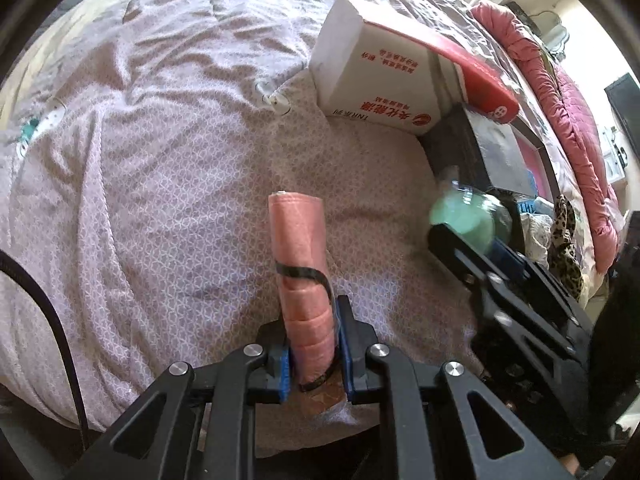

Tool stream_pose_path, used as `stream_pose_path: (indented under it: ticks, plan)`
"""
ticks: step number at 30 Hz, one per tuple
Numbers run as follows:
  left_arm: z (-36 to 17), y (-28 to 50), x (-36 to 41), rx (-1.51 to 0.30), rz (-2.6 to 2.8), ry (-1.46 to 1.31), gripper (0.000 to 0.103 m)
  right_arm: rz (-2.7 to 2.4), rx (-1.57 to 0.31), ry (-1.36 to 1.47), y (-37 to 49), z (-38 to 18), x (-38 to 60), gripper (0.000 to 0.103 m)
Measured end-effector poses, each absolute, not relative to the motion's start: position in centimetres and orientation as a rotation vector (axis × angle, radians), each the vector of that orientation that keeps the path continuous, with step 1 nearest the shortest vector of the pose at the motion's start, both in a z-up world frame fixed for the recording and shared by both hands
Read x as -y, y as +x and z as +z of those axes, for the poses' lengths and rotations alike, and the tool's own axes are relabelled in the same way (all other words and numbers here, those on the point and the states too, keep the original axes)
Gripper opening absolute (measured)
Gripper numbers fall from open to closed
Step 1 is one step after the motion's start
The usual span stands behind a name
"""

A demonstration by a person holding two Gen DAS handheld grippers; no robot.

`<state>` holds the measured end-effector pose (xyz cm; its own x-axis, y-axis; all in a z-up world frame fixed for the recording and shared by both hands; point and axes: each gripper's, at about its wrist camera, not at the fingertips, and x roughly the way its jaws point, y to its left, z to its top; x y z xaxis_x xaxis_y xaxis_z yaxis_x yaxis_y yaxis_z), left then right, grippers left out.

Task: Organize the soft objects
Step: 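Grasp the pink rolled towel with the left tool while the right tool grasps the bagged green sponge, then carry the pink towel and green sponge over the tray with both tools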

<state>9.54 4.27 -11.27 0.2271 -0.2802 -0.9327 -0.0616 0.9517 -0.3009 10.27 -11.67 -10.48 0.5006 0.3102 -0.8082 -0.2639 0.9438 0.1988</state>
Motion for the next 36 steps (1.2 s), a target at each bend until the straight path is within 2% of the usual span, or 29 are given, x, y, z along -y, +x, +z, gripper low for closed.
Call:
stream_pose_path:
  ticks: [13, 36]
  plan:
    - [-5.2, 7.6, -1.6, -1.198, -0.196, -0.217, 0.019, 0.363, -0.832, 0.114, 6.8, -3.1, 14.8, 0.043]
    - [3.3, 5.1, 6.8, -1.020, -0.274, -0.009, 0.019, 0.303, -0.678, 0.210, 3.0, 3.6, 23.2, 0.044]
